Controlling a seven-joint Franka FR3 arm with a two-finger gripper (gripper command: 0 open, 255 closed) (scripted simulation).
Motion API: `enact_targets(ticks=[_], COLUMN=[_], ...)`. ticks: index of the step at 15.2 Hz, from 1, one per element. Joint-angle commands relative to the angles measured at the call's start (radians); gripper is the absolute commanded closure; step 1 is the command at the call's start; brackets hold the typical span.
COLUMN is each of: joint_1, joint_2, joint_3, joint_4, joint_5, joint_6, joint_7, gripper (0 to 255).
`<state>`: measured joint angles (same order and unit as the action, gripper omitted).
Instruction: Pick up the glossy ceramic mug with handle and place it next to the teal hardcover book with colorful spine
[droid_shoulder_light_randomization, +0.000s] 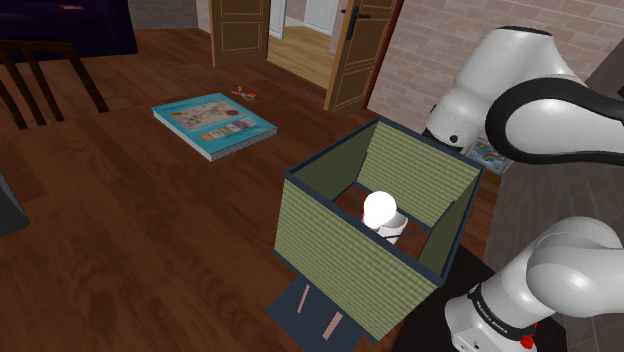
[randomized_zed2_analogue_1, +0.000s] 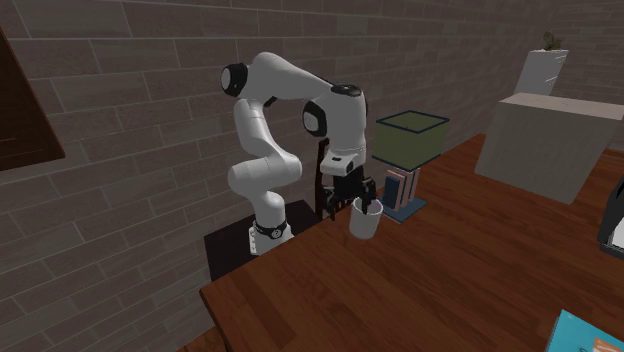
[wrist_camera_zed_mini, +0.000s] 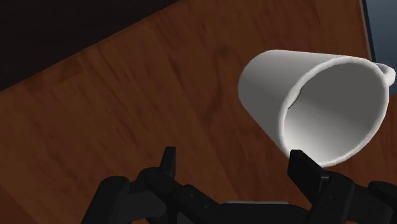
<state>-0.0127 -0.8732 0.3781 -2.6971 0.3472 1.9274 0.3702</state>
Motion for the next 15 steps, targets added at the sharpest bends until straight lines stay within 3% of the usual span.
enact_targets(ticks=[1, 7, 15], joint_1=[0.103, 0.113, 0.106], joint_2=[-0.136, -0.106, -0.109], joint_3=[0.049, 0.080, 0.085], joint_4=[-0.049, -0.107, -0.107], joint_5=[0.047, 0.075, 0.081], joint_6=[-0.011, 0.076, 0.073], joint_7=[0.013, 0.010, 0.004], gripper=[0, 0, 0])
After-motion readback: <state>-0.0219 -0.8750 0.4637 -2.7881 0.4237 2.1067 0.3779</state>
